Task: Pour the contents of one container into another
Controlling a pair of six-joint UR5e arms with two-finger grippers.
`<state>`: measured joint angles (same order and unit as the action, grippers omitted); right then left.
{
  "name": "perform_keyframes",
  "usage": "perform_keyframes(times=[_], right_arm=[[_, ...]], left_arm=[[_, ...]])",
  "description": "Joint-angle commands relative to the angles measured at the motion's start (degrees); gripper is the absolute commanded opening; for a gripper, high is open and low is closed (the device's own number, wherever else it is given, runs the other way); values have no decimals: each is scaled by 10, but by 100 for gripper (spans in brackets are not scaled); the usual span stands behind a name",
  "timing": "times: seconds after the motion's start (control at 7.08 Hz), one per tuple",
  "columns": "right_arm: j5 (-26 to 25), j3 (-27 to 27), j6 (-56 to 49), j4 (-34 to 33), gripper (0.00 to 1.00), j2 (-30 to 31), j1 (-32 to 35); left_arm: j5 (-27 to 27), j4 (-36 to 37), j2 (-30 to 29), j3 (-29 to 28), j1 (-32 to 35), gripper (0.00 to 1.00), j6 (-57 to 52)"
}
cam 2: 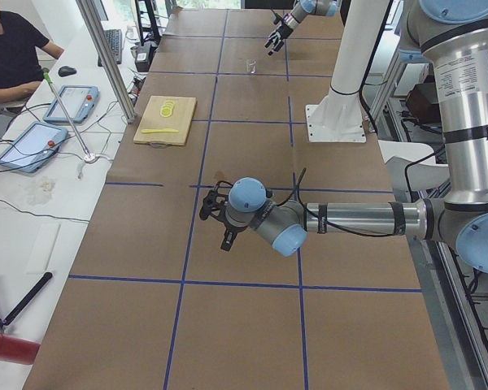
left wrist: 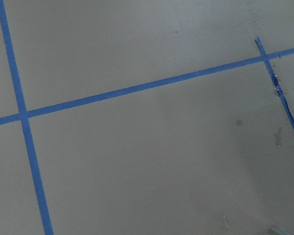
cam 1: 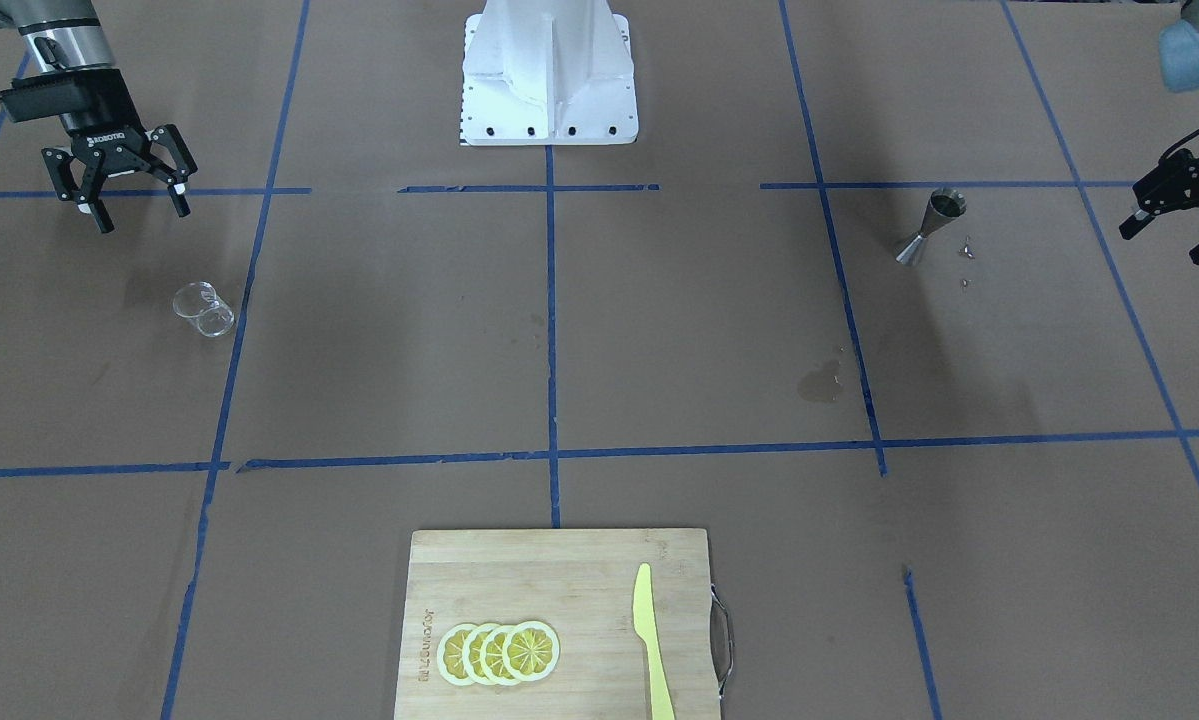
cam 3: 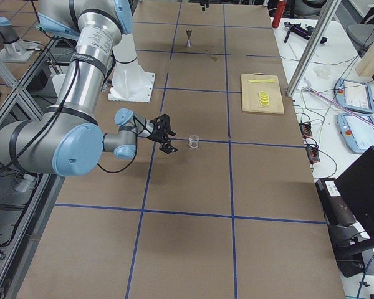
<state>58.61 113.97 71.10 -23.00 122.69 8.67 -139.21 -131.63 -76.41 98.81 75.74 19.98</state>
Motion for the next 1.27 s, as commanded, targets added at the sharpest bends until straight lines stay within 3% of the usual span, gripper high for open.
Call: perform_keyframes(times=[0.0, 0.14, 0.42, 0.56, 0.85, 1.13], right_arm=[[182, 6, -65, 0, 100, 4, 142], [260, 1, -116, -1, 100, 4, 206], [496, -33, -230, -16, 100, -9, 408], [548, -44, -321, -47, 100, -10, 481], [699, -54, -508, -230, 100, -66, 638], [750, -55, -642, -413, 100, -110, 712]], left_arm=[[2, 1, 6, -25, 11, 100, -43], [1, 5, 6, -41, 24, 100, -73], [-4, 42, 5, -43, 20, 100, -84], [-5, 83, 5, -37, 21, 100, -127], [3, 181, 3, 7, 26, 100, -137], [16, 235, 1, 23, 35, 100, -187]])
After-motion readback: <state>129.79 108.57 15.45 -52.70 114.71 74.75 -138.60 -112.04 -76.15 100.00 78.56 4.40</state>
